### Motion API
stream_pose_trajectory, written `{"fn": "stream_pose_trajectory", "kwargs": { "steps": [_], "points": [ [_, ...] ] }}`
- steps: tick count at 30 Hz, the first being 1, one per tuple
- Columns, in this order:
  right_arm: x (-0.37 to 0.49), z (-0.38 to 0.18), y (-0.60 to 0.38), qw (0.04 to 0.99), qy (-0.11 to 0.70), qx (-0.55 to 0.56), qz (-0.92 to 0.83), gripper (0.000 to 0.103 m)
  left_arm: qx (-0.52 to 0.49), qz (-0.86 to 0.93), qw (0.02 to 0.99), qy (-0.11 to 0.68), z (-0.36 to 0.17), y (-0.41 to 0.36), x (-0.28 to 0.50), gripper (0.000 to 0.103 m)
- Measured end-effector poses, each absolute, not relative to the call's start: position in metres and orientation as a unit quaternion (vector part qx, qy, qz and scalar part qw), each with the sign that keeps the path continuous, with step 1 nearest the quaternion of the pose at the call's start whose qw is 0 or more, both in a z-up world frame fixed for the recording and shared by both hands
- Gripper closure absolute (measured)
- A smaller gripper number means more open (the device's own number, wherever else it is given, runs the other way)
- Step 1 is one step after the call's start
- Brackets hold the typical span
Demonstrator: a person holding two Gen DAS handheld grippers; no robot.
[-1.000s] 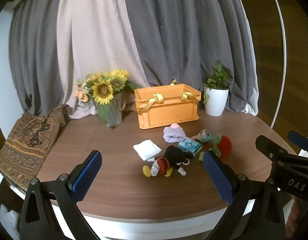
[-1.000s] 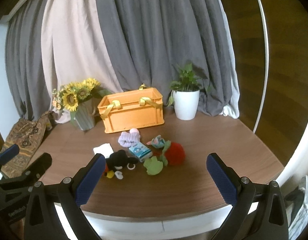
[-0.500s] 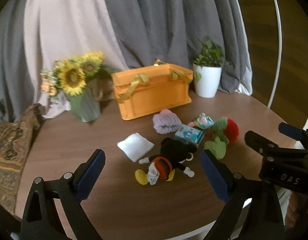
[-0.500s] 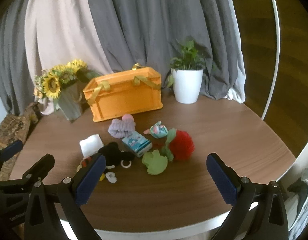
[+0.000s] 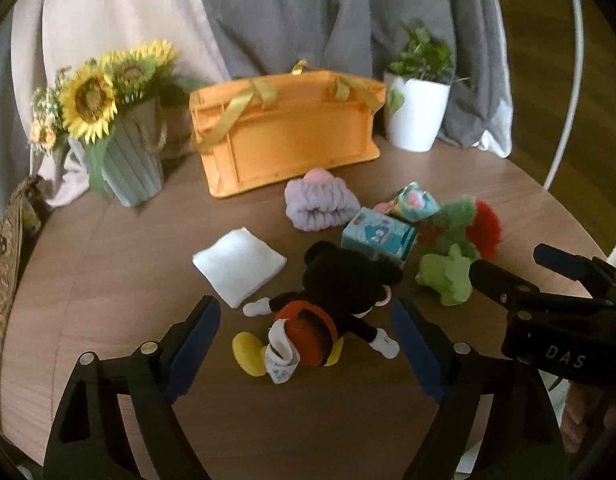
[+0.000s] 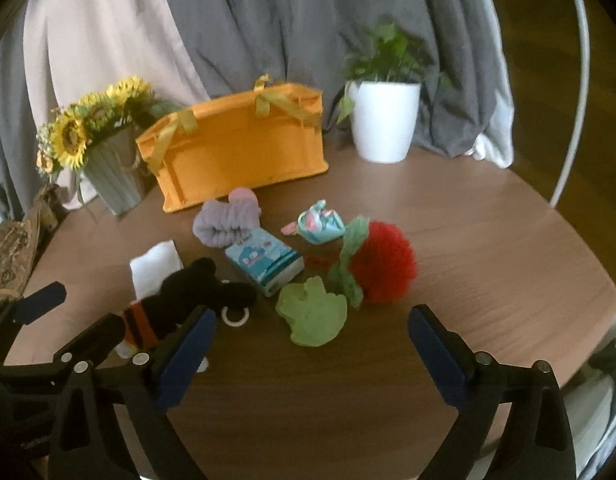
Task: Organize soft objects
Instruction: 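Grasp the Mickey plush with the left tool while the right tool grasps the green foam hand, then lift the Mickey plush and green foam hand and carry both over the orange crate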
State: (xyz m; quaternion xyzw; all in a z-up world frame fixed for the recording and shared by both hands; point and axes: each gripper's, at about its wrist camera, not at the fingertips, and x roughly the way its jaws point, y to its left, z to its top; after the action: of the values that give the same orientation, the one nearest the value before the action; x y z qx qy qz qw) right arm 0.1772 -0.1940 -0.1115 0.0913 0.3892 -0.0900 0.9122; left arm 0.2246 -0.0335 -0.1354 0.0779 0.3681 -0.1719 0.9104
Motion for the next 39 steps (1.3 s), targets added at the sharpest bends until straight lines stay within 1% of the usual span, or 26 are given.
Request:
{"fn": "stream_pose_trajectory", "kwargs": {
  "steps": [3, 5, 12, 14, 20, 21, 22, 24, 27, 29, 30, 31, 39],
  "points": [
    [0.19, -0.125, -0.199, 0.906, 0.405, 0.091, -0.079, 0.01, 0.074, -0.17, 0.903, 0.389, -0.148, -0.04, 0.235, 0.017],
    [0.196, -0.134, -0.202, 0.901, 0.416, 0.096, -0.07, 0.013, 0.072, -0.169, 0.897, 0.402, -0.155, -0.043, 0.241, 0.021],
    [0.212, -0.156, -0.205, 0.89, 0.441, 0.105, -0.048, 0.017, 0.063, -0.162, 0.885, 0.432, -0.173, -0.047, 0.251, 0.023],
    [0.216, -0.159, -0.205, 0.888, 0.446, 0.107, -0.041, 0.02, 0.056, -0.163, 0.881, 0.44, -0.177, -0.047, 0.254, 0.025],
    [0.225, -0.169, -0.204, 0.885, 0.451, 0.111, -0.024, 0.024, 0.031, -0.167, 0.87, 0.463, -0.189, -0.045, 0.258, 0.036],
    [0.226, -0.17, -0.205, 0.884, 0.454, 0.111, -0.022, 0.025, 0.03, -0.167, 0.871, 0.461, -0.189, -0.045, 0.258, 0.04],
    [0.226, -0.172, -0.205, 0.883, 0.456, 0.112, -0.02, 0.028, 0.029, -0.166, 0.872, 0.46, -0.189, -0.046, 0.257, 0.044],
    [0.23, -0.174, -0.205, 0.881, 0.46, 0.112, -0.013, 0.034, 0.028, -0.162, 0.873, 0.458, -0.189, -0.046, 0.256, 0.048],
    [0.231, -0.176, -0.206, 0.88, 0.463, 0.107, -0.008, 0.04, 0.029, -0.153, 0.876, 0.456, -0.188, -0.049, 0.253, 0.051],
    [0.229, -0.176, -0.207, 0.881, 0.462, 0.106, -0.002, 0.046, 0.03, -0.146, 0.878, 0.455, -0.187, -0.051, 0.25, 0.053],
    [0.228, -0.176, -0.208, 0.881, 0.461, 0.107, 0.001, 0.047, 0.029, -0.143, 0.878, 0.455, -0.187, -0.052, 0.249, 0.054],
    [0.228, -0.176, -0.21, 0.881, 0.461, 0.108, 0.006, 0.05, 0.028, -0.139, 0.879, 0.455, -0.186, -0.053, 0.248, 0.055],
    [0.226, -0.166, -0.214, 0.88, 0.461, 0.103, 0.056, 0.05, 0.002, -0.101, 0.889, 0.447, -0.175, -0.058, 0.235, 0.056]
  ]
}}
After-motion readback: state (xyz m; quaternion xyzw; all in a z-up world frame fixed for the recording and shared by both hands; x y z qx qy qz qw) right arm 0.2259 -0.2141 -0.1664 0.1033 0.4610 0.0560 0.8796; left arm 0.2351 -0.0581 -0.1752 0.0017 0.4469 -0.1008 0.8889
